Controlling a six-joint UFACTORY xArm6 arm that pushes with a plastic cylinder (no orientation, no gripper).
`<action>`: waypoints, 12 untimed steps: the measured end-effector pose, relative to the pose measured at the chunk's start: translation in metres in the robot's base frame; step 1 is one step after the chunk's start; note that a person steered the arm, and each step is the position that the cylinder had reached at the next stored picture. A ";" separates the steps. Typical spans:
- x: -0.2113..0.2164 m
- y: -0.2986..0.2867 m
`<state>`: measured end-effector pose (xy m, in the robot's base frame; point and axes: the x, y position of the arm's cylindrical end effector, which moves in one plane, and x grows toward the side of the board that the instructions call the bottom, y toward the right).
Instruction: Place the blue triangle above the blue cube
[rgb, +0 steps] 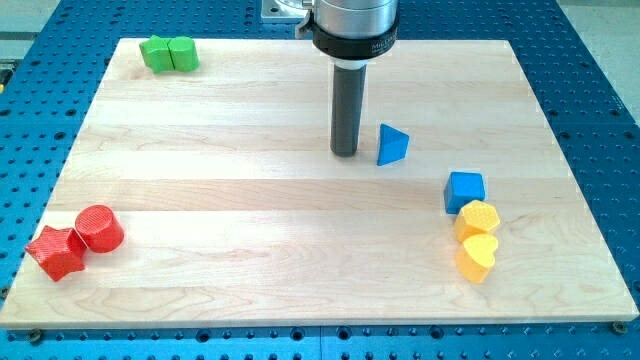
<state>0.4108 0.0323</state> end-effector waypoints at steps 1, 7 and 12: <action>-0.002 0.026; -0.001 0.084; 0.018 0.177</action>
<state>0.4291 0.2090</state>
